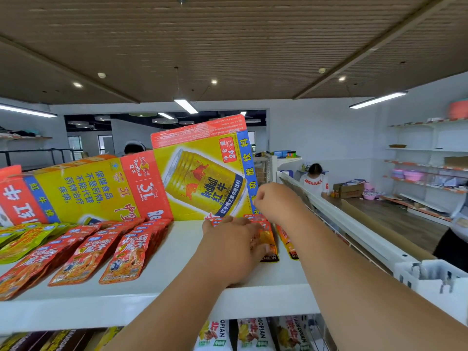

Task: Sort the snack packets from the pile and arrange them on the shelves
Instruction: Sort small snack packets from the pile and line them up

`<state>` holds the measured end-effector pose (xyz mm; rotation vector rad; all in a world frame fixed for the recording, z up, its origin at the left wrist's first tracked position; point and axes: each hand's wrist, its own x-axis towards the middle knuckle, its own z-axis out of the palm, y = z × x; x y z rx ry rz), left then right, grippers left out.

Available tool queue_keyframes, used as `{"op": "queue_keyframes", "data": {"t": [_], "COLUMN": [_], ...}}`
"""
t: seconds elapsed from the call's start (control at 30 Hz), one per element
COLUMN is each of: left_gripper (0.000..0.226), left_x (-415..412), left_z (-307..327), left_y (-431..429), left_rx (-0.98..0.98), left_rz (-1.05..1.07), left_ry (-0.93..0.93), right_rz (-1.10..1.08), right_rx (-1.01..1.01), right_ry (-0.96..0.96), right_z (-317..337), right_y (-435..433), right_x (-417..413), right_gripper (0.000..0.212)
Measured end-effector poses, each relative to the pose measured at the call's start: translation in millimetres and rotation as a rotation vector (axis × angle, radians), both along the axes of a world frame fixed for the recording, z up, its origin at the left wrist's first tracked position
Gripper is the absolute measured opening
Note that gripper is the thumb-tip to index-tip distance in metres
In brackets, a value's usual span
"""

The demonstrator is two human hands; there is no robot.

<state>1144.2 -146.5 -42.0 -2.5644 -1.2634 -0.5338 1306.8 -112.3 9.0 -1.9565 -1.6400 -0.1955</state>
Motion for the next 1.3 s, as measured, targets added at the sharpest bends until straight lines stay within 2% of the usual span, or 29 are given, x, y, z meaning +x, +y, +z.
{"op": "queue_keyframes", "data": {"t": [0.13, 0.27, 0.47, 0.63, 0.73, 0.83, 1.1, 1.23, 1.3], "left_gripper": [0.054, 0.047, 0.049, 0.053, 0.06, 0.056, 0.058, 0.06, 0.057], "left_x": [-7, -29, -109, -207, -278, -355, -573, -669, -706], "left_z": [6, 17, 31, 57, 72, 84, 103, 108, 110], "left_y": [-5, -9, -16, -30, -41, -56, -119, -160, -181], "left_rx": [0.068, -0.007, 0.042, 0.127, 0.162, 0.17, 0.154, 0.137, 0.128], "left_rz": [0.006, 0.048, 0.164, 0.299, 0.392, 0.477, 0.813, 0.936, 0.976], "left_ry": [-0.232, -0.431, -0.387, -0.341, -0.305, -0.287, -0.199, -0.251, -0.275], "right_rz": [0.041, 0.087, 0.196, 0.313, 0.386, 0.472, 0.619, 0.713, 0.755], "right_rx": [-0.002, 0.021, 0.017, 0.062, 0.099, 0.096, 0.136, 0.105, 0.108], "right_ry": [-0.005, -0.013, -0.058, -0.099, -0.155, -0.155, -0.22, -0.246, -0.259], "right_z": [-5, -5, 11, 28, 40, 52, 67, 76, 81], "right_y": [-26, -47, -60, -59, -57, -50, -46, -53, -54], "right_x": [-10, -20, -72, -156, -217, -282, -482, -580, -622], "right_gripper": [0.012, 0.011, 0.022, 0.024, 0.031, 0.033, 0.019, 0.012, 0.016]}}
